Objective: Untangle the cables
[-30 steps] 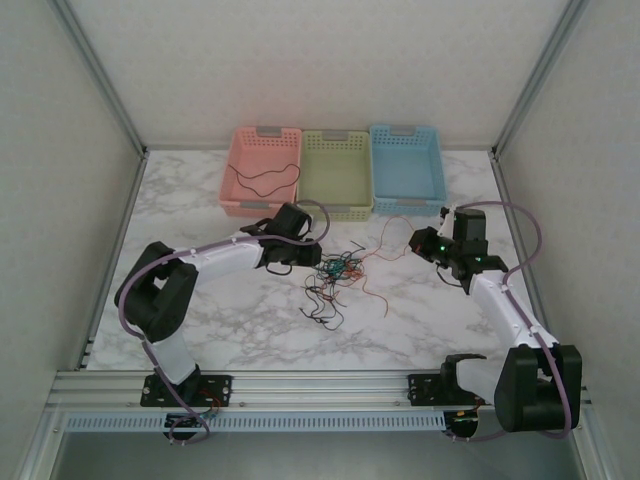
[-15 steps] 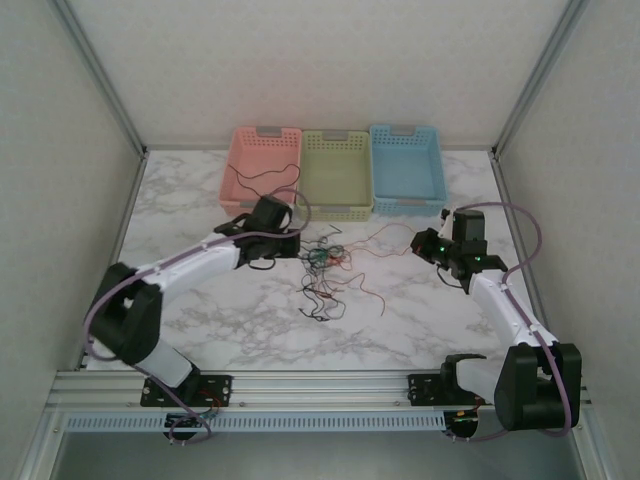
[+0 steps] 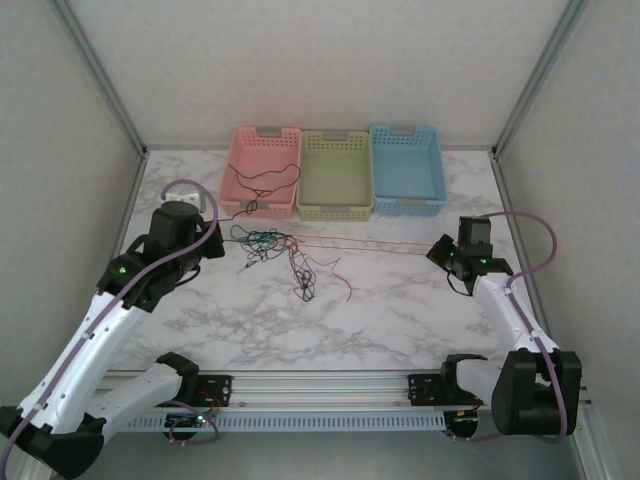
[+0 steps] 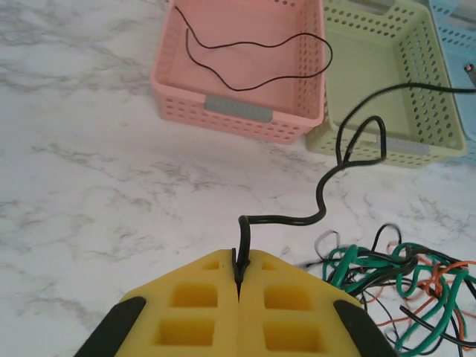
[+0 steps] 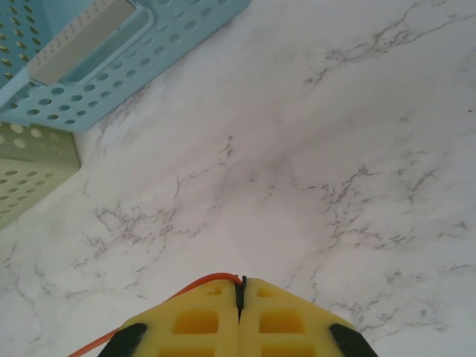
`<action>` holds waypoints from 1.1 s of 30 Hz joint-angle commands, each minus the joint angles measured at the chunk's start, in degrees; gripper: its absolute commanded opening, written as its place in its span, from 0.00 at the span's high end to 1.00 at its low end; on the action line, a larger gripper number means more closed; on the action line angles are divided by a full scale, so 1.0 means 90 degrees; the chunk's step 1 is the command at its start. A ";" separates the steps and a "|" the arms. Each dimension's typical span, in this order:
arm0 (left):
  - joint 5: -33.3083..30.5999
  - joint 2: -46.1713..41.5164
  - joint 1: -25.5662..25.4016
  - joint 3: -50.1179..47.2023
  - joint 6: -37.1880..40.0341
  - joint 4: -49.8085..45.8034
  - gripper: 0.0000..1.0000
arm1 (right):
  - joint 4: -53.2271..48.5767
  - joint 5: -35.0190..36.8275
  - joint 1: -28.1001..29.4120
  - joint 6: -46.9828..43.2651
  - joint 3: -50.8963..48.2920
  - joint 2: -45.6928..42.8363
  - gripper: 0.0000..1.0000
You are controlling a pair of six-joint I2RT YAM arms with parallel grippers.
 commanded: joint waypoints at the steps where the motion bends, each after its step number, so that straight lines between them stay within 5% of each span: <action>1: -0.0961 -0.0270 0.0136 0.0366 0.0208 -0.0924 1.00 | -0.0193 0.0662 -0.0130 0.0122 -0.0084 0.0090 1.00; 9: -0.1943 -0.0582 0.0147 0.0927 0.0627 -0.1678 1.00 | -0.0264 0.0780 -0.0337 0.0189 -0.0076 0.0199 1.00; 16: -0.1840 -0.0599 0.0147 0.0928 0.0671 -0.1629 1.00 | -0.0250 0.0685 -0.0362 0.0153 -0.0088 0.0152 1.00; 25: -0.0576 -0.0558 0.0147 0.0237 0.0738 -0.1156 1.00 | 0.0102 -0.1239 -0.0341 -0.0009 0.0306 -0.0207 1.00; 33: -0.0287 -0.0440 0.0147 -0.0291 0.0699 -0.1126 1.00 | -0.0557 -0.2653 0.0151 0.0327 0.2677 -0.1008 1.00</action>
